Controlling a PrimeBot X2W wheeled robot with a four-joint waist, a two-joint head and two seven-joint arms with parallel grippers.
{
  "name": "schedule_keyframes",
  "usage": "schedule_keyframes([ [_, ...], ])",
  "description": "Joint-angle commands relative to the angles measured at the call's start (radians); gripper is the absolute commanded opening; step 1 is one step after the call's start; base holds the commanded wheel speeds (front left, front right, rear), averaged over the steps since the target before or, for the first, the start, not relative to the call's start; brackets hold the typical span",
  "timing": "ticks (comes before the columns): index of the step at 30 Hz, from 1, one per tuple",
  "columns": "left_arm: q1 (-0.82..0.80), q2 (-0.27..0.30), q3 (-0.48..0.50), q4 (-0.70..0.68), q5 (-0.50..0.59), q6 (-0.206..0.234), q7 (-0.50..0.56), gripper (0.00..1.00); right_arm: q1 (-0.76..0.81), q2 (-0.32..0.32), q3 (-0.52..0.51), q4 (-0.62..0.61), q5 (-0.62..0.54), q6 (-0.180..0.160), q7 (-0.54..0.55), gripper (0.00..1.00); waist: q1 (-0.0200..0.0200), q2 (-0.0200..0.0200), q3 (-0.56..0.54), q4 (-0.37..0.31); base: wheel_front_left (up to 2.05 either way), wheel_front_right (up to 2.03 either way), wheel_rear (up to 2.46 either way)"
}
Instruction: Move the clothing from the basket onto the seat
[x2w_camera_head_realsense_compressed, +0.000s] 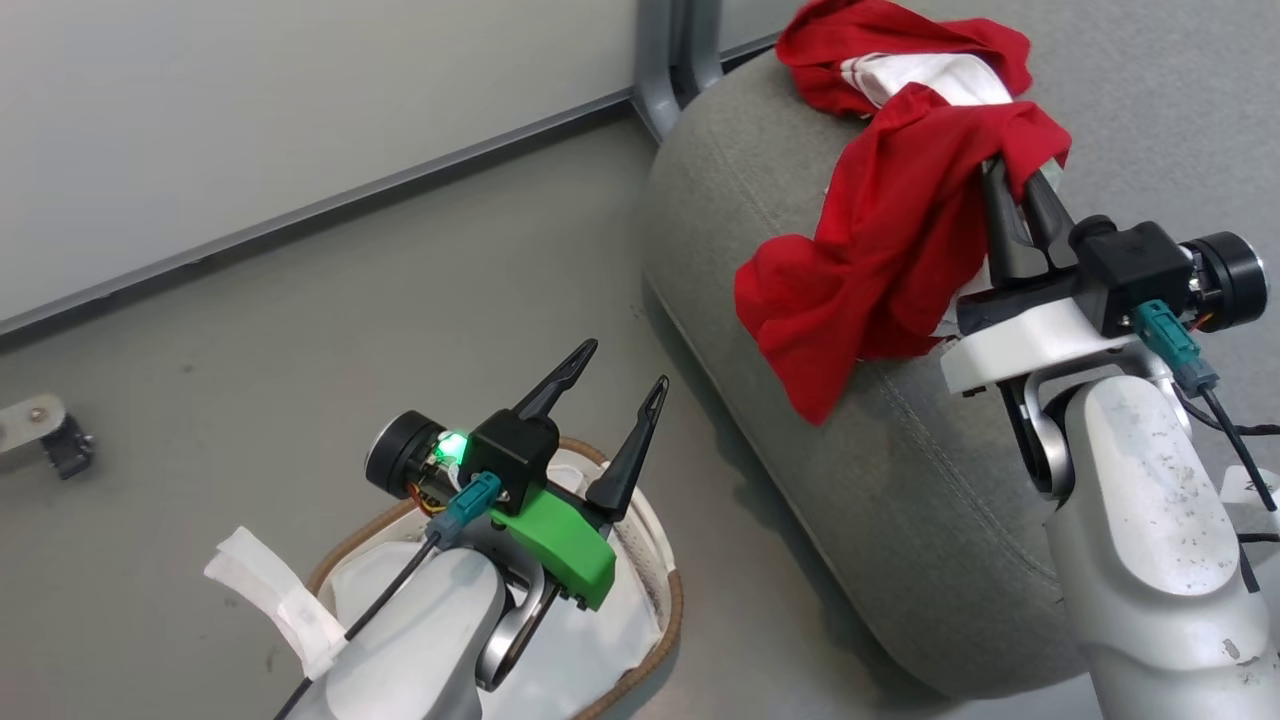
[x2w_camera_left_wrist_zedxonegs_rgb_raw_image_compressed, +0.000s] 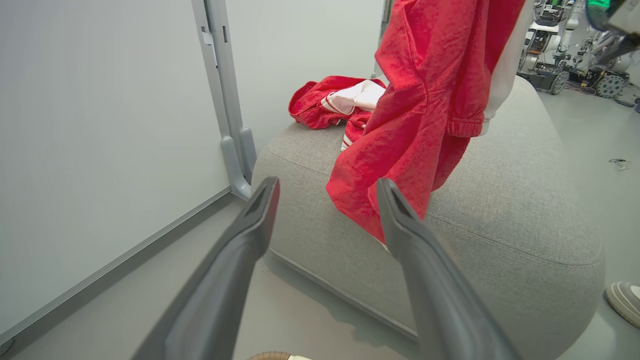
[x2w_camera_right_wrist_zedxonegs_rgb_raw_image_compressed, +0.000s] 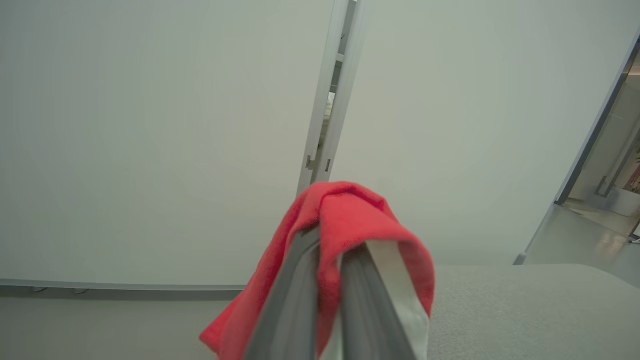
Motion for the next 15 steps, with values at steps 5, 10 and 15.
schedule_keyframes([
  [5,-0.039,0.002,-0.012,0.021,0.021,-0.013,0.000,1.00,0.020,0.000,-0.038,-0.022,0.008,-0.001,-0.002,0.00,0.0000,-0.0001,0.111,-0.144,0.00,0.00,0.00],
  [10,-0.059,-0.006,-0.021,0.027,0.031,-0.018,0.000,1.00,0.017,0.000,-0.054,-0.029,0.004,-0.001,-0.002,0.00,0.0000,-0.0001,0.136,-0.143,0.00,0.00,0.00],
  [15,-0.076,-0.013,-0.028,0.026,0.033,-0.023,0.000,1.00,-0.027,-0.001,-0.072,-0.041,-0.015,-0.001,-0.002,0.00,0.0000,-0.0001,0.171,-0.106,0.00,0.00,0.00],
])
